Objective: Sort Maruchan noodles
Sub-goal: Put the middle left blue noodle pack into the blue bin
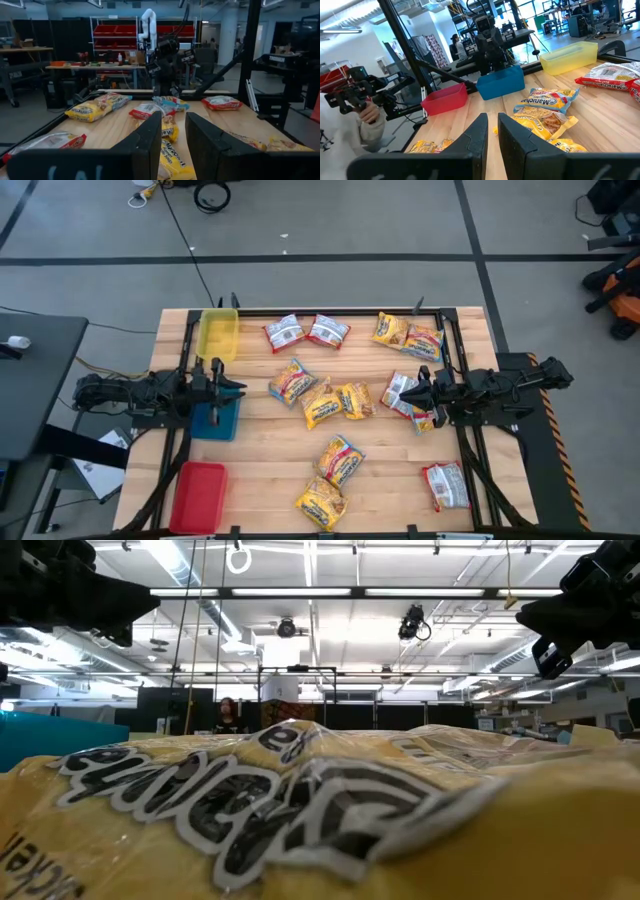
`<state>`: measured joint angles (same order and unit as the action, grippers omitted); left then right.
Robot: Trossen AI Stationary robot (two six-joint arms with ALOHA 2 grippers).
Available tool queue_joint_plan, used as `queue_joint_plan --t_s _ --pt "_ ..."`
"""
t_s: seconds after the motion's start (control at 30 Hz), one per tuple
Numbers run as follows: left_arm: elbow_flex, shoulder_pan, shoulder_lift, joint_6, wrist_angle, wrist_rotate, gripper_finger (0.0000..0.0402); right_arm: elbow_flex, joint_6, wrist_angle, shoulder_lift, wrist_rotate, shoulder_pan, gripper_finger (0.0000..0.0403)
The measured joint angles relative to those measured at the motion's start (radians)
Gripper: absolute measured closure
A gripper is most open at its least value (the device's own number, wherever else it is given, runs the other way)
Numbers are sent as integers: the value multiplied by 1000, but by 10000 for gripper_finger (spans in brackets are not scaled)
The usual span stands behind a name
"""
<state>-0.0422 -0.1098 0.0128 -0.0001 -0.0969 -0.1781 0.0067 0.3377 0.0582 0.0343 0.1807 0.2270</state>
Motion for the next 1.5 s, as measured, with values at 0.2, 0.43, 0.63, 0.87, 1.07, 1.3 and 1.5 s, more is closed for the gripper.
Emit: queue_joint_plan --t_s 0.2,0.43,0.63,0.87,1.07,1.3,1.5 --pt "-28 0 68 -103 -16 -91 308 0 0 0 0 0 0 353" --pt "-154 0 359 -101 -31 -92 308 0 0 0 0 0 0 353" --pt "-260 0 706 -62 -156 -99 296 0 0 0 0 0 0 353" --pt "-497 0 1113 -14 -181 -99 222 0 0 0 0 0 0 353" --pt "-736 -1 1374 -23 57 -99 179 0 0 0 0 0 0 353" --pt "-1027 -20 1560 -160 487 -234 191 0 0 0 0 0 0 353" --pt "-1108 17 1658 -266 618 -244 200 0 0 0 0 0 0 353"
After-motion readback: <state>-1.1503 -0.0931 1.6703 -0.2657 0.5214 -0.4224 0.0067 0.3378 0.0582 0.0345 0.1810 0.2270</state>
